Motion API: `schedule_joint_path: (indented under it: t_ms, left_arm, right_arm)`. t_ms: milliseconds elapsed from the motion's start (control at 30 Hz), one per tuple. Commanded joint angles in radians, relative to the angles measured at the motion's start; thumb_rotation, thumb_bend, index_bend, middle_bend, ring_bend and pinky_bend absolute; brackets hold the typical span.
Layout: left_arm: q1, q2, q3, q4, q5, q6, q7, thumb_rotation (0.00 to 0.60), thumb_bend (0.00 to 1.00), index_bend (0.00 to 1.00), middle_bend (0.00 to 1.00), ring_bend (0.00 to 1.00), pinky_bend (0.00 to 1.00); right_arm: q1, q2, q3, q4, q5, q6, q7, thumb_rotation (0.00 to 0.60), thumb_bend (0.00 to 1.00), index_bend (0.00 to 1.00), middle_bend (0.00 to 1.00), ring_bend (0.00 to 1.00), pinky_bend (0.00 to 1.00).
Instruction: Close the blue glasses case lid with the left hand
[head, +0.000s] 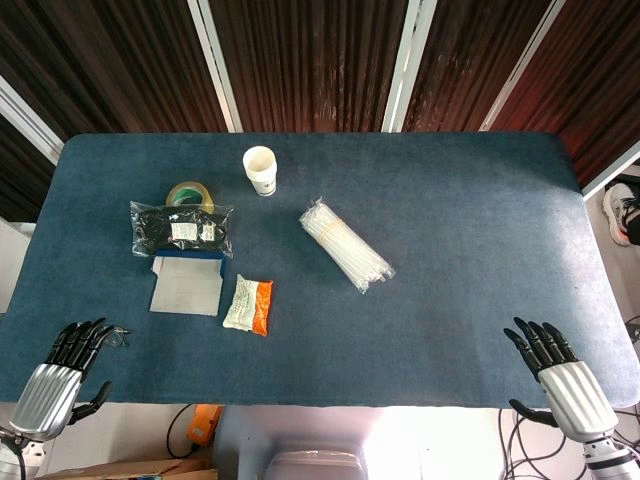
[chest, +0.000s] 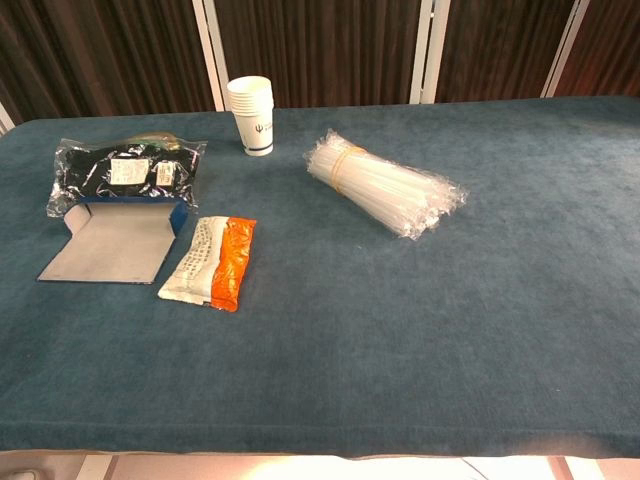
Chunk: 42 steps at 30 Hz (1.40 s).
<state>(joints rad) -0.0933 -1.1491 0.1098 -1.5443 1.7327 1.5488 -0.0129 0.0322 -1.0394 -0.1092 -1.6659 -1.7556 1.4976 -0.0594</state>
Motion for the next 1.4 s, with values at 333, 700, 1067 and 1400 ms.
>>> schedule_joint_path:
  t_ms: [333, 700, 1067, 1400]
  left_arm:
    - [-0.125, -0.074, -0.083, 0.164, -0.128, -0.227, -0.062, 0.6, 0.39, 0.02, 0.0, 0.0, 0.01]
    - [-0.221, -0.198, -0.1, 0.452, -0.224, -0.449, -0.139, 0.6, 0.4, 0.23, 0.0, 0.0, 0.0]
    - [-0.238, -0.259, -0.101, 0.579, -0.274, -0.522, -0.156, 0.6, 0.41, 0.37, 0.0, 0.0, 0.0]
    - [-0.25, -0.29, -0.1, 0.645, -0.291, -0.563, -0.186, 0.6, 0.4, 0.5, 0.0, 0.0, 0.01]
  right_arm:
    - [0.006, 0.001, -0.001, -0.005, -0.004, -0.012, 0.011, 0.6, 0.27, 0.0, 0.0, 0.0, 0.0]
    - [0.022, -0.002, -0.004, -0.016, -0.012, -0.038, 0.008, 0.6, 0.27, 0.0, 0.0, 0.0, 0.0]
    - [0.021, 0.0, -0.005, -0.017, -0.013, -0.036, 0.009, 0.6, 0.27, 0.0, 0.0, 0.0, 0.0]
    - [0.021, 0.0, -0.005, -0.016, -0.016, -0.031, 0.014, 0.6, 0.27, 0.0, 0.0, 0.0, 0.0]
